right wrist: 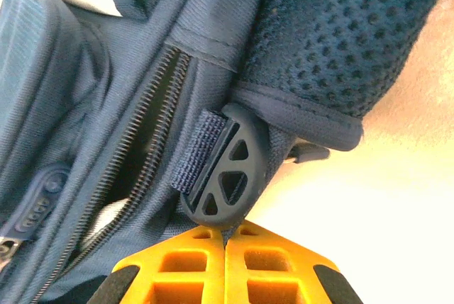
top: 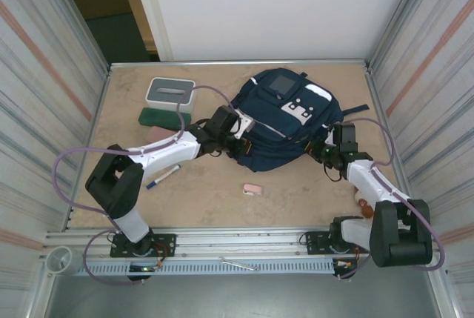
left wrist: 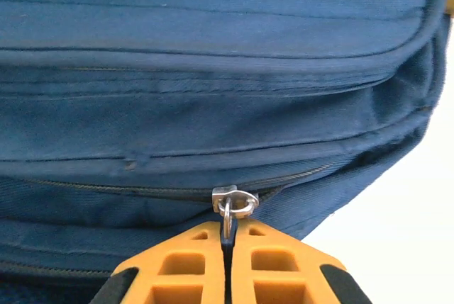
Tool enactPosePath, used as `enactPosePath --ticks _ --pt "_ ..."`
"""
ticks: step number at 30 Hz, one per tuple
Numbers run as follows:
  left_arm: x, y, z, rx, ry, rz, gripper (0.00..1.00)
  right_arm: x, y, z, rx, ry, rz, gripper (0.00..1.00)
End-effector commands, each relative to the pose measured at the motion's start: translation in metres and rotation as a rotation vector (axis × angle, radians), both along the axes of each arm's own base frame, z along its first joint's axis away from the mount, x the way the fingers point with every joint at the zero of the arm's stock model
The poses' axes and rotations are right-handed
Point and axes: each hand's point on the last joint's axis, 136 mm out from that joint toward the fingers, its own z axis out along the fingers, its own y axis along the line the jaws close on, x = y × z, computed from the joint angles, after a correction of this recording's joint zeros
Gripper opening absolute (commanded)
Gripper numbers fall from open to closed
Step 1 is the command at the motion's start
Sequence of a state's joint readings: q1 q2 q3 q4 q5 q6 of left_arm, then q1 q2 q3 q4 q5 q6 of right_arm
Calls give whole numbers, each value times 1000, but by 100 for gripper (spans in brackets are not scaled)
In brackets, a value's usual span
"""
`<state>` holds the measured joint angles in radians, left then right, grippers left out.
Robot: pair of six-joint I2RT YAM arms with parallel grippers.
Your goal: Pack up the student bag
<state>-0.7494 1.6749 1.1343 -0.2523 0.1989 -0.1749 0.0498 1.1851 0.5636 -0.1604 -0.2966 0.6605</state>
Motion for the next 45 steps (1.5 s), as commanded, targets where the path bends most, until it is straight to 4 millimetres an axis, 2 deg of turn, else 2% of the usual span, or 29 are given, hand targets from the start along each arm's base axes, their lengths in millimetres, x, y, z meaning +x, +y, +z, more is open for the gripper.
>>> enactPosePath --ticks 1,5,12,16,18,21,24,26,29,33,36,37,40,41,45 --pt "-4 15 12 26 -16 -2 0 17 -9 15 -51 -28 21 0" --pt "-20 -4 24 -58 2 -72 0 29 -1 19 -20 -19 58 0" --pt "-42 -40 35 -127 14 -170 0 66 25 28 32 -11 141 0" --pt "-41 -60 38 -146 16 -189 0 90 31 35 42 11 190 11" --pt "-35 -67 39 -150 8 -168 0 95 28 40 22 23 196 23" --pt "-25 -74 41 -158 -5 -136 0 80 17 39 -39 37 175 40" --pt "-19 -77 45 -168 -21 -120 0 48 15 28 -34 65 166 54" --pt "-17 -79 47 -177 -26 -123 0 23 25 21 30 65 173 67" --pt "-17 -80 46 -174 -26 -129 0 -2 47 20 120 45 199 79" --pt "-17 -80 41 -164 -20 -132 0 -13 73 22 120 14 248 84" --pt "-19 -78 39 -159 -17 -132 0 -7 80 16 76 13 252 81" --pt "-19 -77 38 -156 -21 -130 0 -4 79 14 62 15 244 74" --pt "-20 -70 37 -138 -30 -122 0 2 70 9 9 11 215 40" --pt "-20 -68 37 -133 -33 -121 0 4 65 9 -10 6 202 32" --pt "-21 -49 35 -110 -44 -130 0 8 45 16 -35 -21 148 9"
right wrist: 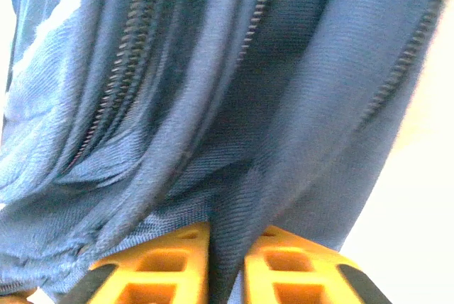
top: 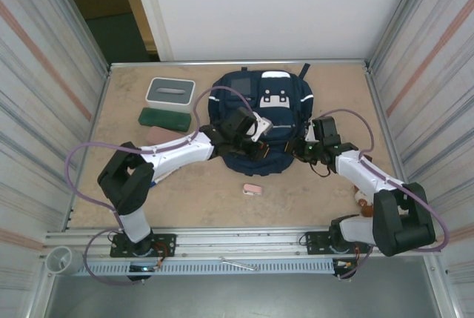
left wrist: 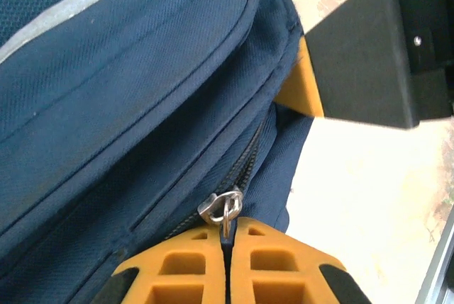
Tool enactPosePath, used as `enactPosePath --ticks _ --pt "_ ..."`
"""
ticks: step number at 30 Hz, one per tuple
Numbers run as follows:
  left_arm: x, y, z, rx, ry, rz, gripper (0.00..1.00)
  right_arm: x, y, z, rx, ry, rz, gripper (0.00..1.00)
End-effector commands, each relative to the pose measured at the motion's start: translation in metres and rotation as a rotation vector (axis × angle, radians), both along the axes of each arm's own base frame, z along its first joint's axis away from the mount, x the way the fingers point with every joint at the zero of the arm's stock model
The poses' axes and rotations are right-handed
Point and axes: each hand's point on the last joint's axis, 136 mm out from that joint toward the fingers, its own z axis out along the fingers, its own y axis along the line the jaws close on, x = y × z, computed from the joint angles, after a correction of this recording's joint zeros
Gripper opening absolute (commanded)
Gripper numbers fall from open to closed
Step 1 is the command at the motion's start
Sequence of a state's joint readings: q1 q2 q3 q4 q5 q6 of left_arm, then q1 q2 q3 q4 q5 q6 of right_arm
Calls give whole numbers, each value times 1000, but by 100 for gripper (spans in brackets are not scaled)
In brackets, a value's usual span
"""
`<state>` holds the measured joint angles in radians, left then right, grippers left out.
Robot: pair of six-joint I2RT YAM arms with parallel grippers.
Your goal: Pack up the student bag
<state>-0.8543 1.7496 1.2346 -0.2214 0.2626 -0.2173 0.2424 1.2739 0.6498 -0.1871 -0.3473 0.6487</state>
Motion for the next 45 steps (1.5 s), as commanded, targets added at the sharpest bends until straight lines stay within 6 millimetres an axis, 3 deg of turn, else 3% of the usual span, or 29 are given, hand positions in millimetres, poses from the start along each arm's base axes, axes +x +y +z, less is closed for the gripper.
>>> enactPosePath --ticks 1,7,12,14,18,24,29,32,37,40,45 --pt "4 19 18 -23 -64 -8 0 14 -30 13 -63 -64 -103 4" --pt "18 70 3 29 -52 82 0 14 -63 22 -79 -100 -203 0" --pt "28 92 -6 78 -53 150 0 20 -64 32 -59 -119 -181 0" --pt "27 87 -1 55 -48 136 0 26 -59 34 -54 -107 -144 0" --pt "17 59 18 -39 -51 64 0 41 -51 37 -35 -77 -92 1" --pt "10 10 44 -154 -50 -28 0 66 -36 43 32 -75 -65 18" --pt "3 -17 44 -163 -50 -76 0 62 -69 45 -91 -100 -171 38" --pt "3 -23 39 -152 -43 -78 0 40 -73 43 -85 -111 -204 49" --pt "2 -27 38 -154 -41 -92 0 7 -54 27 -6 -93 -191 70" --pt "-1 -28 36 -149 -37 -99 0 8 -43 21 -8 -105 -172 73" --pt "-4 -21 27 -117 -31 -90 0 32 -29 20 -9 -126 -138 69"
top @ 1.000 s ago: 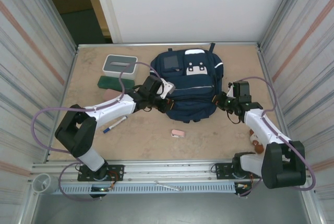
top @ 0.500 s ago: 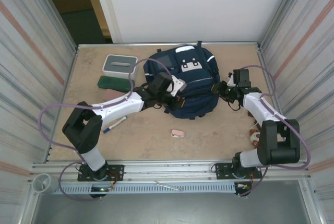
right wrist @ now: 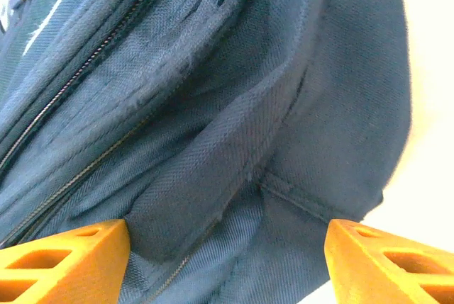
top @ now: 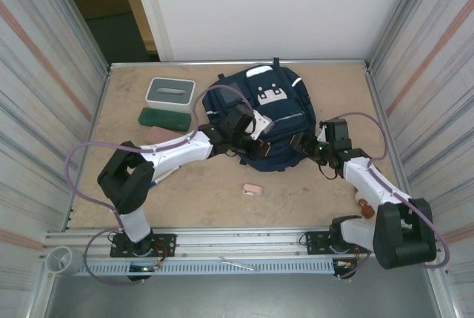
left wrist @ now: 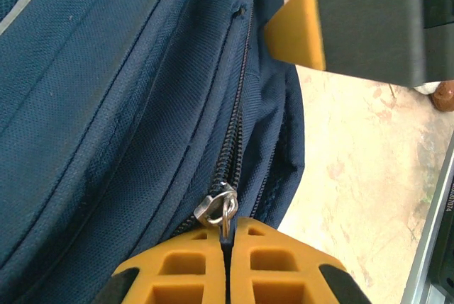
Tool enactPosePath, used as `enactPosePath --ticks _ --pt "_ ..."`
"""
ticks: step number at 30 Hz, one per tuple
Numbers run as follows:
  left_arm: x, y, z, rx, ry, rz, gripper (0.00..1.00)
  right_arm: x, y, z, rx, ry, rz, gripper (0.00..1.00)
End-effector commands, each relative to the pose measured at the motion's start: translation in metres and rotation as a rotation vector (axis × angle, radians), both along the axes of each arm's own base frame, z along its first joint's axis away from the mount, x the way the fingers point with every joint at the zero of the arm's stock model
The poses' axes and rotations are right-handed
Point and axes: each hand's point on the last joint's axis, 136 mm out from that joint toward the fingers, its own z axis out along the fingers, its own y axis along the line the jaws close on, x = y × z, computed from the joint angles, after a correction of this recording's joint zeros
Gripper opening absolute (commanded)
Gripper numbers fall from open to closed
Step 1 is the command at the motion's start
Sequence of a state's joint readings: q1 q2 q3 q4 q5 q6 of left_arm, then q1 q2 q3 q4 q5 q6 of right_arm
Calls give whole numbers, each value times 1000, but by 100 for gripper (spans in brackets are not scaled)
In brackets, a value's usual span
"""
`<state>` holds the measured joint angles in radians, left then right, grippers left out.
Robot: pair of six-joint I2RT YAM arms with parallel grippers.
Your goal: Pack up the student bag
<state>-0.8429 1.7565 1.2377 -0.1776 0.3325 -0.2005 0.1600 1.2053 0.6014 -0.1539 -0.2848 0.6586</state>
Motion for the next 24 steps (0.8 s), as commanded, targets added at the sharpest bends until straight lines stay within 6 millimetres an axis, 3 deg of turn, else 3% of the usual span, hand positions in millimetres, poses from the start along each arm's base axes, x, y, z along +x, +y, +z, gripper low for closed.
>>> enactPosePath --ticks 1,5,7,10,14,19,24 --pt "-4 -10 18 -53 -31 -36 0 27 9 15 19 -69 2 68" --pt "-7 -5 13 -42 -29 -31 0 35 16 5 -12 -61 24 63" --pt "-8 -4 10 -35 -26 -32 0 37 14 0 -33 -58 21 55" --pt "-7 1 6 -6 -35 -26 0 37 -1 -7 -99 -59 -15 25" --pt "-1 20 2 51 -78 9 0 35 -26 -9 -146 -65 -85 0" --pt "17 59 -10 124 -89 93 0 32 -51 -6 -151 -65 -155 0" --pt "31 94 -24 171 -64 182 0 31 -58 0 -156 -77 -170 0"
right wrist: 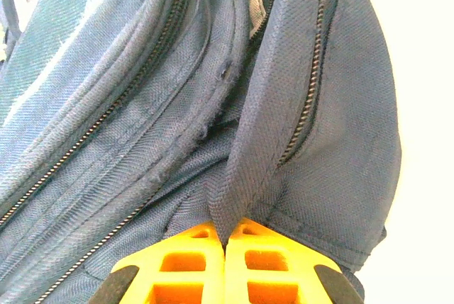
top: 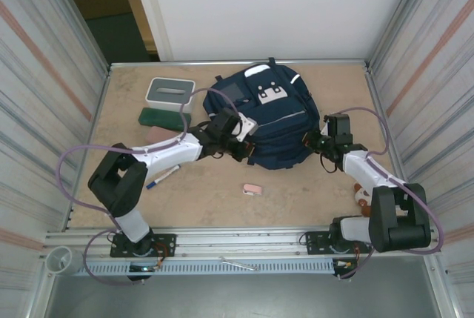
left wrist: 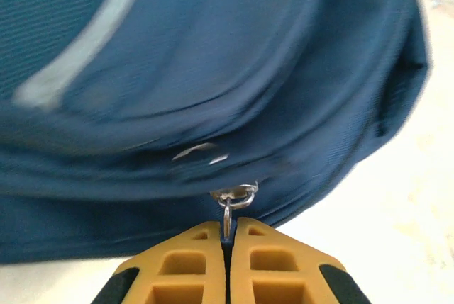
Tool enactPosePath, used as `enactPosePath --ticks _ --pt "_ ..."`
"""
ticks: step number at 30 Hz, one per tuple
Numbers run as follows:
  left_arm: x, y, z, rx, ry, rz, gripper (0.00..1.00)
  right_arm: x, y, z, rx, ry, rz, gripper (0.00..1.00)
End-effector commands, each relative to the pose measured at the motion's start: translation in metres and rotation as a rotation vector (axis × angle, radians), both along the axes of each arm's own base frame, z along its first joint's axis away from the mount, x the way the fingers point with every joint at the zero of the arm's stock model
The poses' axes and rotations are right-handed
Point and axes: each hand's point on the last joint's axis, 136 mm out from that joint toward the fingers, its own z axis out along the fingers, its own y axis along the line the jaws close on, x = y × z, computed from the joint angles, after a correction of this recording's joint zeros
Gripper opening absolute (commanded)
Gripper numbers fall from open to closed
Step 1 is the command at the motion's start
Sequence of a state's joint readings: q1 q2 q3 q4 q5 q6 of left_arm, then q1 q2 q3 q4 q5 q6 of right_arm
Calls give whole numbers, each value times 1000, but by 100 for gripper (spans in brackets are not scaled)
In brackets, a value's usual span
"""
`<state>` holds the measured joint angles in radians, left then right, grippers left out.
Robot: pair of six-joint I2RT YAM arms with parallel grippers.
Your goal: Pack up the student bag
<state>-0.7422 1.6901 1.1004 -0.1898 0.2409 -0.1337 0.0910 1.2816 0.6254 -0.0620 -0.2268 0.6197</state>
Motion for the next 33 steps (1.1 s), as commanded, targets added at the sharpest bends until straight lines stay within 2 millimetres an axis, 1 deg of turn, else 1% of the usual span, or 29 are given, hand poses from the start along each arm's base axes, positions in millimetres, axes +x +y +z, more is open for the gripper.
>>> enactPosePath --ticks 1,6,8,10,16,20,25,28,31,33 --pt "12 38 7 55 -33 94 0 1 -30 1 -94 -18 -93 0" --pt "35 72 -1 88 -18 227 0 1 -29 -2 -95 -8 -73 0" --pt "45 80 -4 104 -21 265 0 0 -27 -4 -93 -3 -55 0" --pt "55 84 -6 123 -27 296 0 0 -25 -6 -88 1 -45 0" --pt "83 88 -16 146 -32 367 0 -6 -23 -10 -80 13 -37 0" --pt "101 91 -18 134 -51 406 0 -11 -23 -14 -81 26 -34 0" --pt "122 88 -19 97 -64 413 0 -17 -22 -21 -74 44 -27 0" --pt "132 84 -24 93 -64 410 0 -18 -19 -24 -65 52 -18 0" --pt "133 82 -29 97 -49 408 4 -19 -14 -24 -46 56 -2 0" --pt "131 83 -27 81 -56 411 12 -21 -8 -23 -37 58 13 0"
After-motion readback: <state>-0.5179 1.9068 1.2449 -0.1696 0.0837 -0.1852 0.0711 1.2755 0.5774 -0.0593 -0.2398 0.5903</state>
